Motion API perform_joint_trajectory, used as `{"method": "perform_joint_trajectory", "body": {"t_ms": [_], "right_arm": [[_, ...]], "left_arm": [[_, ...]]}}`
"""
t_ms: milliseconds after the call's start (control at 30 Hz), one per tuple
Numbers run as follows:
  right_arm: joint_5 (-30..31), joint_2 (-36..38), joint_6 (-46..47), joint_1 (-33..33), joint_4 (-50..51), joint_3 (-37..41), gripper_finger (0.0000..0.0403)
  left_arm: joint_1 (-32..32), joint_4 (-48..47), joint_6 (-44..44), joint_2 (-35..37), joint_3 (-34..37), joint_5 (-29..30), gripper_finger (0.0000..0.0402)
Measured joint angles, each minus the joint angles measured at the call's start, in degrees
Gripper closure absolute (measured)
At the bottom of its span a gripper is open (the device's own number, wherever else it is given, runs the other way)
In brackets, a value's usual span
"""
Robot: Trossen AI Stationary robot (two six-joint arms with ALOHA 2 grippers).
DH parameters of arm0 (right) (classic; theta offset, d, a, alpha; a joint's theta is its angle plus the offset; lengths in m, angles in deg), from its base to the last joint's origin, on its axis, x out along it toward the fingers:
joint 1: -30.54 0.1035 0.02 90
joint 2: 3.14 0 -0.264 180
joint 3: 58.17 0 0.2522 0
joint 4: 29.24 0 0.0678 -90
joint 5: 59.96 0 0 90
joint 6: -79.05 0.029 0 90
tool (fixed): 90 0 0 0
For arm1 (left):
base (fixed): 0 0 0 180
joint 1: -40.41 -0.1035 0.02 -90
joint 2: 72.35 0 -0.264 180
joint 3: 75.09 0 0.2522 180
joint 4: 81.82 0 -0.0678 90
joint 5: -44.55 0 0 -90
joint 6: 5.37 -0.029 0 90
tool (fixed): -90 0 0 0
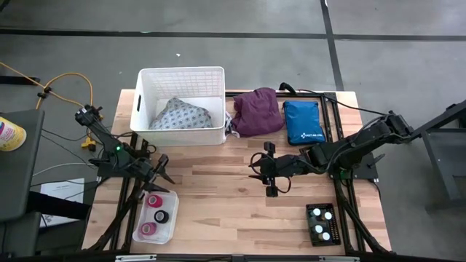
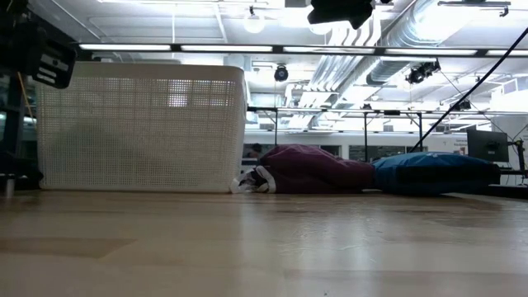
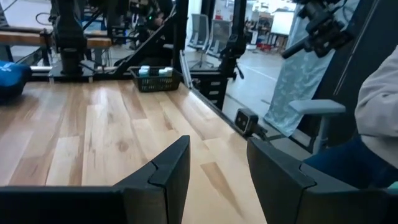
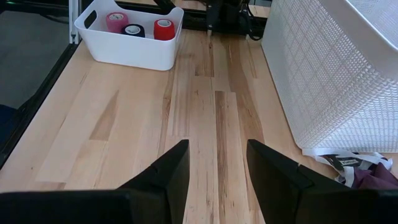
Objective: Pick & place medical supplies in basket/bin
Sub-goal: Put the violet patient gown into the top white bin
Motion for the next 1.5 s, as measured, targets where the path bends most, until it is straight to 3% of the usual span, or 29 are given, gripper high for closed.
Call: {"method": "perform_joint_trajectory", "body": {"t_ms": [633, 1500], "right_arm": [[-0.01, 0.00, 0.00, -0.01, -0.02, 0.01, 0.0255], [0.00, 0.00, 0.01, 0.02, -0.02, 0.01, 0.0255]], "left_arm": [[0.00, -1.35, -1.91, 6.45, 0.00, -2.04, 0.0249], [0.00, -1.33, -2.34, 6.44, 0.00, -2.17, 0.0249]]}}
